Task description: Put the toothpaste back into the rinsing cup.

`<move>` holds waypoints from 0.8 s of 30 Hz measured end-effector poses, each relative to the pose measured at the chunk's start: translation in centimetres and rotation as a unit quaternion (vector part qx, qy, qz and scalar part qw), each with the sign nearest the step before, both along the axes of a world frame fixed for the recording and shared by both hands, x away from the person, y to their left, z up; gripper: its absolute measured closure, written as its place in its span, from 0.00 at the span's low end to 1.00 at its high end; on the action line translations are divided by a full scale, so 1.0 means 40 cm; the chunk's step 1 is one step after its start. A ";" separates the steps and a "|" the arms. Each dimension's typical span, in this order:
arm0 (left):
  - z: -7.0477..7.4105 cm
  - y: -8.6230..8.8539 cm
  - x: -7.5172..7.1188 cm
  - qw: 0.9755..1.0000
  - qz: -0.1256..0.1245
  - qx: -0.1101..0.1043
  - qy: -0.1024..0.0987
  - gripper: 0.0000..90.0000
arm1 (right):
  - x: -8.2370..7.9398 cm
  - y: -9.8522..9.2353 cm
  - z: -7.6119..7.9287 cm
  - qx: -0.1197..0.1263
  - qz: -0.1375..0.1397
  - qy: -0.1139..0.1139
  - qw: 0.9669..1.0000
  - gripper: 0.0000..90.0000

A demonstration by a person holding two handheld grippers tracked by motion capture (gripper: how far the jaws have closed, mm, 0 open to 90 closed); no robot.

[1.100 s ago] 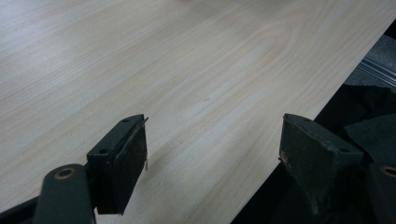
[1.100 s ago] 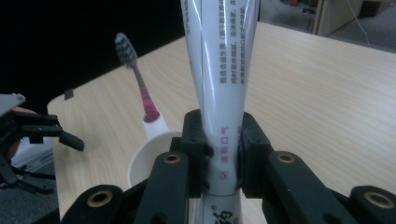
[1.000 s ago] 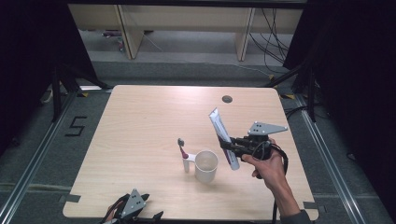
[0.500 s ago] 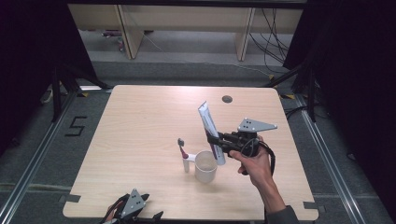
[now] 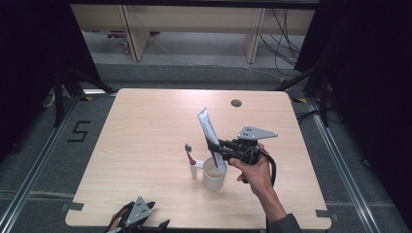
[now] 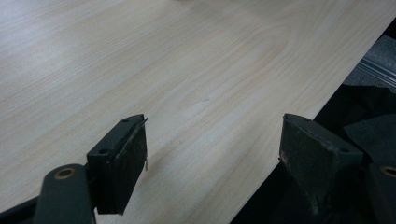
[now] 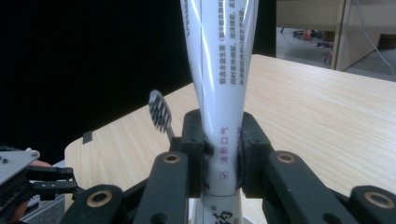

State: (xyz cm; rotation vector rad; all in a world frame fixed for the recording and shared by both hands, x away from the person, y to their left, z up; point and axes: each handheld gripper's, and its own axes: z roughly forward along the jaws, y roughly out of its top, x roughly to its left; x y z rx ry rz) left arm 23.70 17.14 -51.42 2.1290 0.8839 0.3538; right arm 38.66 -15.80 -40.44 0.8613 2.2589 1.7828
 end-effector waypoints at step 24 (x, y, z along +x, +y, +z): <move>-0.001 -0.001 0.000 1.000 -0.001 0.001 0.001 0.25 | -0.008 0.019 -0.088 -0.002 0.000 0.015 1.000 0.85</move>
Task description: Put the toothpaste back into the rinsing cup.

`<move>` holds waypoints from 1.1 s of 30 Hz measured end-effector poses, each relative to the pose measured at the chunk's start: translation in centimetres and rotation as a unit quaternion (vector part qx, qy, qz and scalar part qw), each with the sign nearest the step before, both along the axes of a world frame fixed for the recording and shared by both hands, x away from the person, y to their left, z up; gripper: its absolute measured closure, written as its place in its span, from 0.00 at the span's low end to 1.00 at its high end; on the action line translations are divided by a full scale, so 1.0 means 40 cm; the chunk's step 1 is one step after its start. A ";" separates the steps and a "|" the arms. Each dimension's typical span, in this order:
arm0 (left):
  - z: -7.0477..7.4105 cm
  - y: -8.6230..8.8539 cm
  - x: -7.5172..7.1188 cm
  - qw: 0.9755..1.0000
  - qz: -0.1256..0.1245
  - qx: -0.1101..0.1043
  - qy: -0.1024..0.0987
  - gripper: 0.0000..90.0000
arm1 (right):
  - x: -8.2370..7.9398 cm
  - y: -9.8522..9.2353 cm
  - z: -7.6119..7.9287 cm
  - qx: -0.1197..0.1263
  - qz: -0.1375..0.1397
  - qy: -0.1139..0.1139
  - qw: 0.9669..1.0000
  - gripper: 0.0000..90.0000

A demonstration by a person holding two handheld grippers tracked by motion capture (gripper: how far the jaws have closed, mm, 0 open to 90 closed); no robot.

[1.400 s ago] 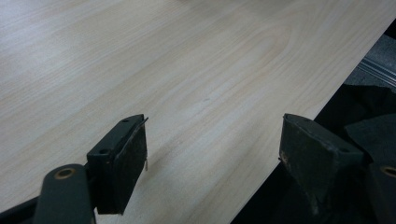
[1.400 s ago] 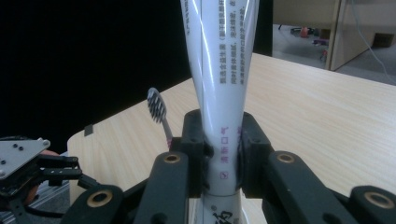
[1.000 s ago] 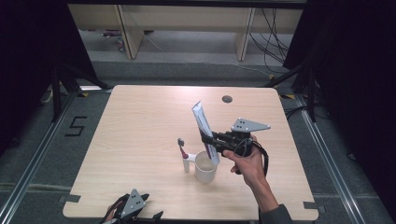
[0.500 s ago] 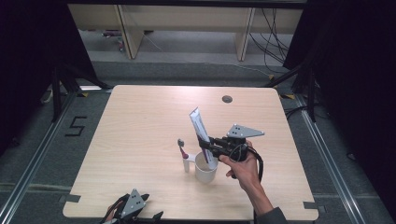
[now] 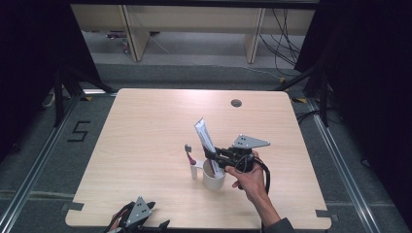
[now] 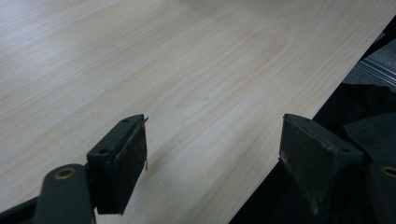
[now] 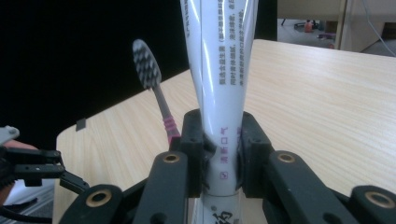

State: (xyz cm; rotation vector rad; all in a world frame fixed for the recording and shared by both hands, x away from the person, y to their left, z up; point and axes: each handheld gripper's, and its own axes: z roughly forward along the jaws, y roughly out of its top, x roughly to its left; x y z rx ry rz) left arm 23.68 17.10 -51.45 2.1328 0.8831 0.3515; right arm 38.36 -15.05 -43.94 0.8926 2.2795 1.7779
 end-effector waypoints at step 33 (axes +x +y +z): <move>-0.001 -0.001 0.000 1.000 0.000 -0.001 0.001 0.25 | -0.015 -0.014 -0.034 -0.069 -0.004 0.004 0.998 0.82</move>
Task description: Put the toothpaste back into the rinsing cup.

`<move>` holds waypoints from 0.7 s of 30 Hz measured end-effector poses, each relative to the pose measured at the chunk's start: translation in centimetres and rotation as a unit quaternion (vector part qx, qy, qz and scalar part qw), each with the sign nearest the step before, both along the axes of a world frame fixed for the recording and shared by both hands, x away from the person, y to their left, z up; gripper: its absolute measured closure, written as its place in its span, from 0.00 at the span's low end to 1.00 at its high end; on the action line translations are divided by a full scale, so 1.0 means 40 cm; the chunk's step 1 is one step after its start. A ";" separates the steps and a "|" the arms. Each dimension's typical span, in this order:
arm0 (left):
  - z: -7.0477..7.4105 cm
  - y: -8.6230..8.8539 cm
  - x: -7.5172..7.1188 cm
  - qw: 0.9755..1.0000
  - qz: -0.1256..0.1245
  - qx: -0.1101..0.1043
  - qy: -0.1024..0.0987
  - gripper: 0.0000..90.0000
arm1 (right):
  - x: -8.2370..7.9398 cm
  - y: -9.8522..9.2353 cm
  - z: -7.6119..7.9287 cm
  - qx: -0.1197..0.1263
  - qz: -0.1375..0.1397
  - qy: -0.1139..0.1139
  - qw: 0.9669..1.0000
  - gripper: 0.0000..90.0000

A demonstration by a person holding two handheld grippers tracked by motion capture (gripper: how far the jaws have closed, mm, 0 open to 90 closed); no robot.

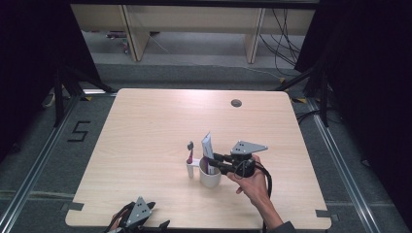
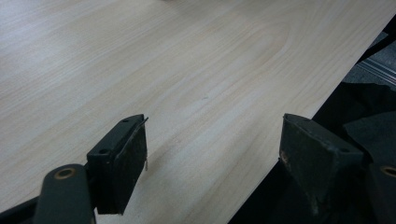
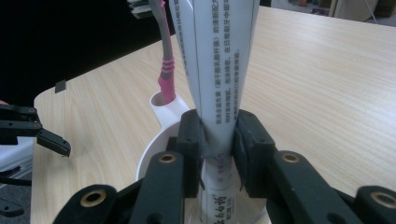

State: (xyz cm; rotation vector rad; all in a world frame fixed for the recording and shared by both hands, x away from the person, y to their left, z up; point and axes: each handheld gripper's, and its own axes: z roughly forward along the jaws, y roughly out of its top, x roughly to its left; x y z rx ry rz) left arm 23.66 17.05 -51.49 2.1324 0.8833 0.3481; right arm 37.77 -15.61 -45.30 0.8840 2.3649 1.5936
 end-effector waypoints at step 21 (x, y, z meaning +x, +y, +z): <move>-0.003 -0.002 0.001 1.000 -0.001 -0.001 -0.001 0.26 | -0.008 -0.033 -0.005 0.029 -0.024 0.033 0.999 0.74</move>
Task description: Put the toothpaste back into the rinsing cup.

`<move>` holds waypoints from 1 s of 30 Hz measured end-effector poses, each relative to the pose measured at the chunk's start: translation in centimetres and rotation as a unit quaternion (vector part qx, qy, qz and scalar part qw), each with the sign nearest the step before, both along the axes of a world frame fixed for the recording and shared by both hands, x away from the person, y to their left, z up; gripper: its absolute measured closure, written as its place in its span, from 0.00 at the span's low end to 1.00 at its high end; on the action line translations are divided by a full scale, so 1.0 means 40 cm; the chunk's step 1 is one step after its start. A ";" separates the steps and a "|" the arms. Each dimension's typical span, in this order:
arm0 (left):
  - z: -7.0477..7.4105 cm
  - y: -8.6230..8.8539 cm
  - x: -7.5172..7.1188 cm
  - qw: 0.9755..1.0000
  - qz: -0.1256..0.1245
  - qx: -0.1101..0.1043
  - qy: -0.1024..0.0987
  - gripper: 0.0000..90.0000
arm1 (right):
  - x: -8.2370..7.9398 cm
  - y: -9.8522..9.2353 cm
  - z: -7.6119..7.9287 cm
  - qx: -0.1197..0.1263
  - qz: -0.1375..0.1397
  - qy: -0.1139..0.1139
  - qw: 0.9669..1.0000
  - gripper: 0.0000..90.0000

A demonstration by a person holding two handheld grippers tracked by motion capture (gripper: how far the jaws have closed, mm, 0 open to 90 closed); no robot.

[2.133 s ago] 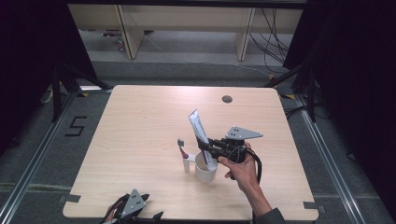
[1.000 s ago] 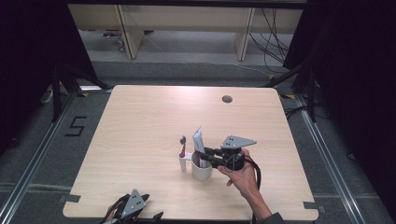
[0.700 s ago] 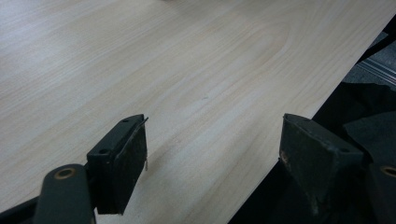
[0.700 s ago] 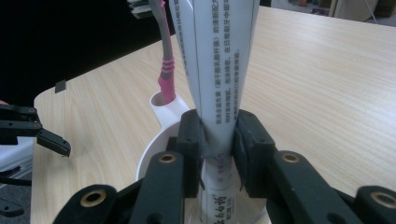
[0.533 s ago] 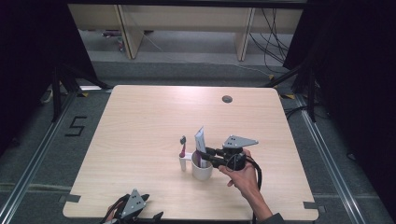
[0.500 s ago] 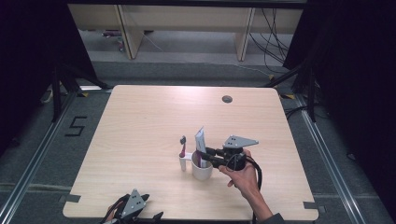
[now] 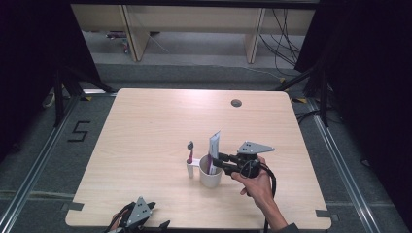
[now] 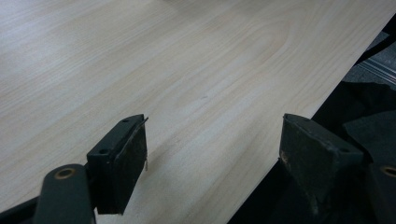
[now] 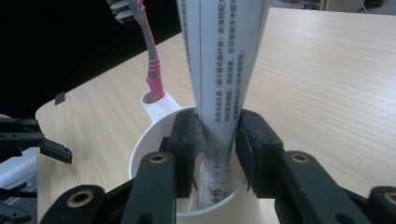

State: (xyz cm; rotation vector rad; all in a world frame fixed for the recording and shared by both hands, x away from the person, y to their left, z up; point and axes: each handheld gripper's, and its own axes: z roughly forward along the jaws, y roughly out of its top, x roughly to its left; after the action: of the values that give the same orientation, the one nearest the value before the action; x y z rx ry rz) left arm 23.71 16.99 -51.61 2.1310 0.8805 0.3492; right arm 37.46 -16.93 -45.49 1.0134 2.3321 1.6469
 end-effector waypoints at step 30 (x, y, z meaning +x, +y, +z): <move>0.002 0.001 -0.001 1.000 -0.001 0.000 0.001 0.25 | -0.012 -0.011 0.006 -0.007 0.017 -0.006 1.000 0.64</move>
State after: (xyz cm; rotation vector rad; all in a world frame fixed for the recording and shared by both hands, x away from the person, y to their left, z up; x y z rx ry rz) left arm 23.66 17.04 -51.52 2.1325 0.8791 0.3472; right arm 36.98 -17.37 -45.24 0.9646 2.3620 1.6420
